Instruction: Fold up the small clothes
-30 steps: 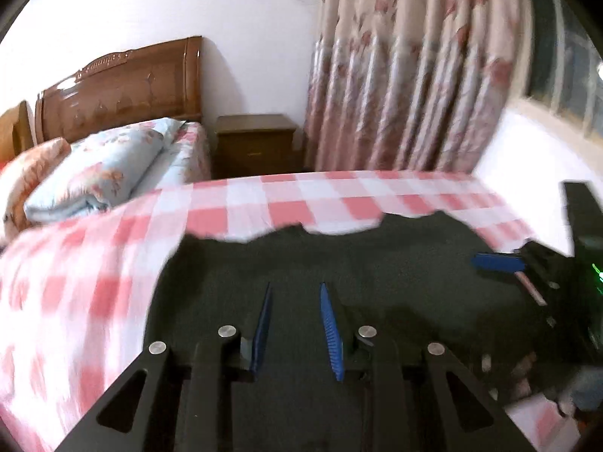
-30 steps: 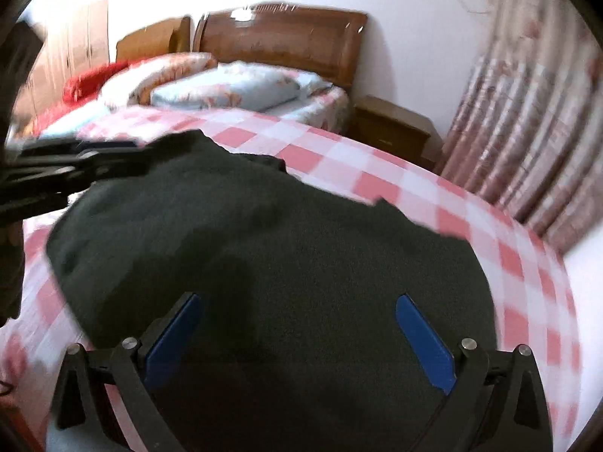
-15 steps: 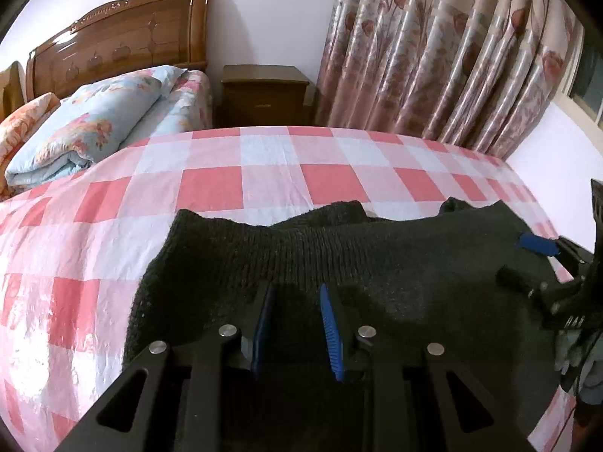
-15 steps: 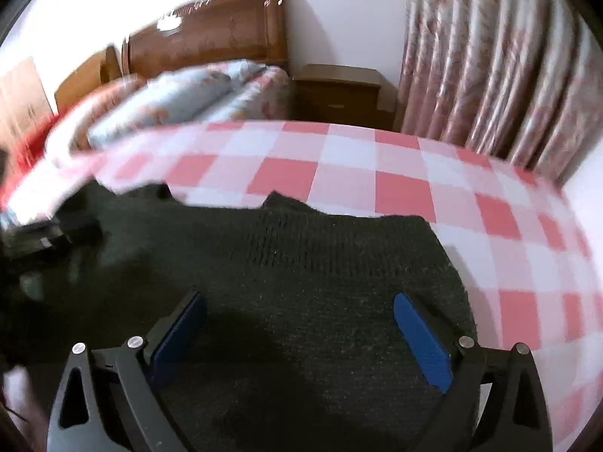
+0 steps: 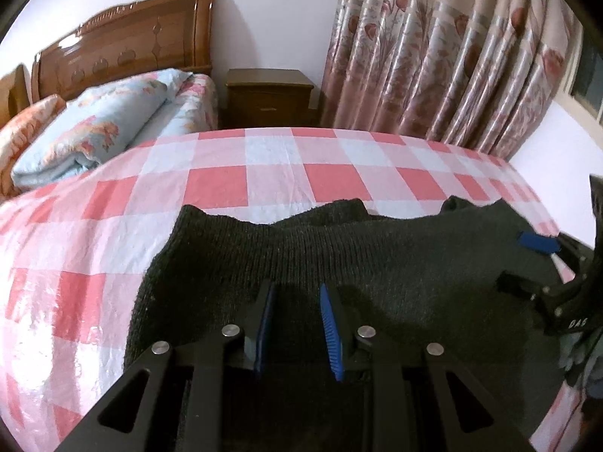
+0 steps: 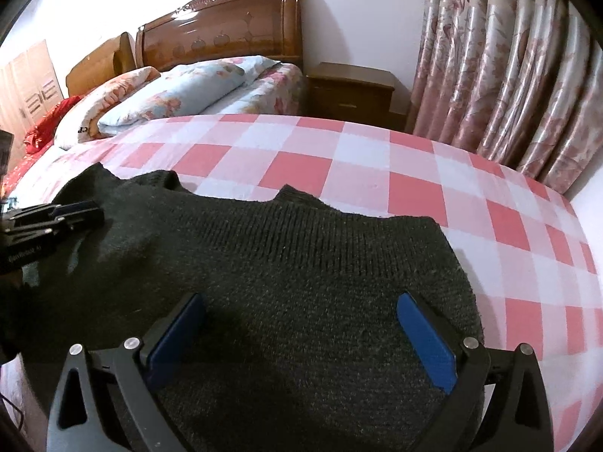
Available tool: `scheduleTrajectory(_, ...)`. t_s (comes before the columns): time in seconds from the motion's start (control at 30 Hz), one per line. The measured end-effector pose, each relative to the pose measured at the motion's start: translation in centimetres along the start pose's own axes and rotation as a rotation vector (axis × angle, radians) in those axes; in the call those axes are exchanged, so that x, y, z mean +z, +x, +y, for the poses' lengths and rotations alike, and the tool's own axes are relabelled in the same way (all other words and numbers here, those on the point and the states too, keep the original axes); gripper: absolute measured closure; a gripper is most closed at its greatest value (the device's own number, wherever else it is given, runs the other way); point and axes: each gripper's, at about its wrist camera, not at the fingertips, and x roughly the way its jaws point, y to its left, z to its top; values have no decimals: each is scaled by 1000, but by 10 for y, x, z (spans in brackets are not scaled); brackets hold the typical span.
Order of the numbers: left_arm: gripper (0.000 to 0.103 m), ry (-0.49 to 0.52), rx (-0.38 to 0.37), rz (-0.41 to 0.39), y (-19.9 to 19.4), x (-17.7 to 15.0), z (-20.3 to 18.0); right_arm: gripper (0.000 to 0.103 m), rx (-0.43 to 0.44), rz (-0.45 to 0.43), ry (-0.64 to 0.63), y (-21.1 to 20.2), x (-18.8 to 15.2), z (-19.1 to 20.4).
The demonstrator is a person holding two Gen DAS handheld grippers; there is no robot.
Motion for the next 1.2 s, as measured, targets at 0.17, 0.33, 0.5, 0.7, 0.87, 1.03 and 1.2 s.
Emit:
scheduleTrajectory(0.17, 81, -92, 15, -14, -12, 0, 5, 0, -37, 17, -3, -3, 2, 6)
scheduleTrajectory(0.33, 78, -52, -40, -3, -27, -24, -43, 0, 6, -12, -123, -32, -20, 67)
scheduleTrajectory(0.5, 71, 38, 13, -43, -28, -31, -53, 0, 44, -8, -160, -26, -38, 78)
scheduleTrajectory(0.7, 76, -56, 36, -92, -53, -49, 12, 0, -28, -17, -29, -47, -56, 9)
scheduleTrajectory(0.87, 77, -87, 38, -51, -50, -28, -4, 0, -46, -17, -7, -49, -29, 22)
scheduleTrajectory(1.03, 77, 98, 43, -1, -15, 14, -67, 0, -14, 34, -229, -6, 22, 80)
scheduleTrajectory(1.2, 77, 64, 43, 77, 11, 24, -47, 0, -31, 91, -252, 30, 42, 63)
